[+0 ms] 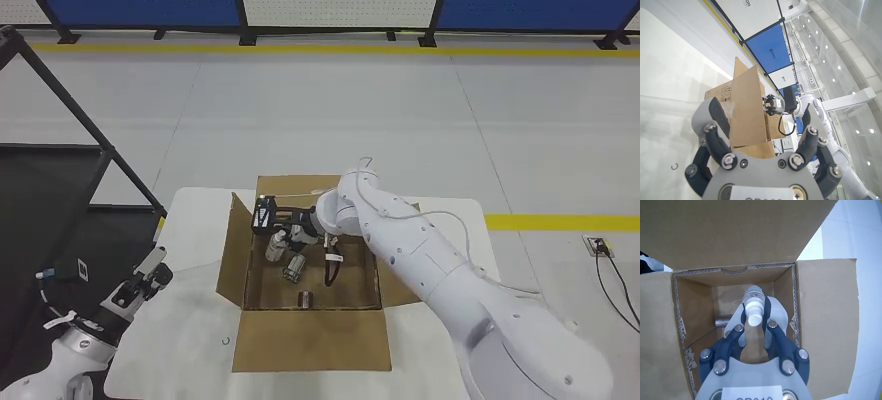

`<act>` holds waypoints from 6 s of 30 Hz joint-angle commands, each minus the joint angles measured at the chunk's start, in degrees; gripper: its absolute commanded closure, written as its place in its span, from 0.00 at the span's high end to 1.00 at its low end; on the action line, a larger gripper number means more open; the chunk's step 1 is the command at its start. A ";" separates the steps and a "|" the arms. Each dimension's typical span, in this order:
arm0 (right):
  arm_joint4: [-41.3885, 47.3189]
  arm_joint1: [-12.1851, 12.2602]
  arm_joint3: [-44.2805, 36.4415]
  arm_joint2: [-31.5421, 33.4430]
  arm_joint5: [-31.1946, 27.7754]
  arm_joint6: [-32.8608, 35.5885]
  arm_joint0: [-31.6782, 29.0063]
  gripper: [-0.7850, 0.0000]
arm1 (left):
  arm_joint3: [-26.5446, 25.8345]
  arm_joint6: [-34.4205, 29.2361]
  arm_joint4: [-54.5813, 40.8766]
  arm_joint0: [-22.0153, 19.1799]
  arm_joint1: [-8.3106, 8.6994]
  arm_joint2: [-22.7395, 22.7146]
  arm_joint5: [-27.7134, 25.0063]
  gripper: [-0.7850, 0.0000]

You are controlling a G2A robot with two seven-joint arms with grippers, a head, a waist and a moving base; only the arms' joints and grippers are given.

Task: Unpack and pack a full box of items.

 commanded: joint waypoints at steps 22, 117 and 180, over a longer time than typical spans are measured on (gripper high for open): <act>-1.65 3.77 -8.30 4.43 6.94 1.87 -3.27 0.00 | 0.00 0.00 0.00 0.00 0.00 0.00 0.00 1.00; -20.62 30.28 -50.39 65.69 36.99 41.51 -49.22 0.00 | 0.00 0.00 0.00 0.00 0.00 0.00 0.00 1.00; 10.32 8.77 -17.29 11.33 32.07 25.07 -8.68 1.00 | 13.39 -5.33 -8.50 -4.92 3.43 -6.27 1.48 1.00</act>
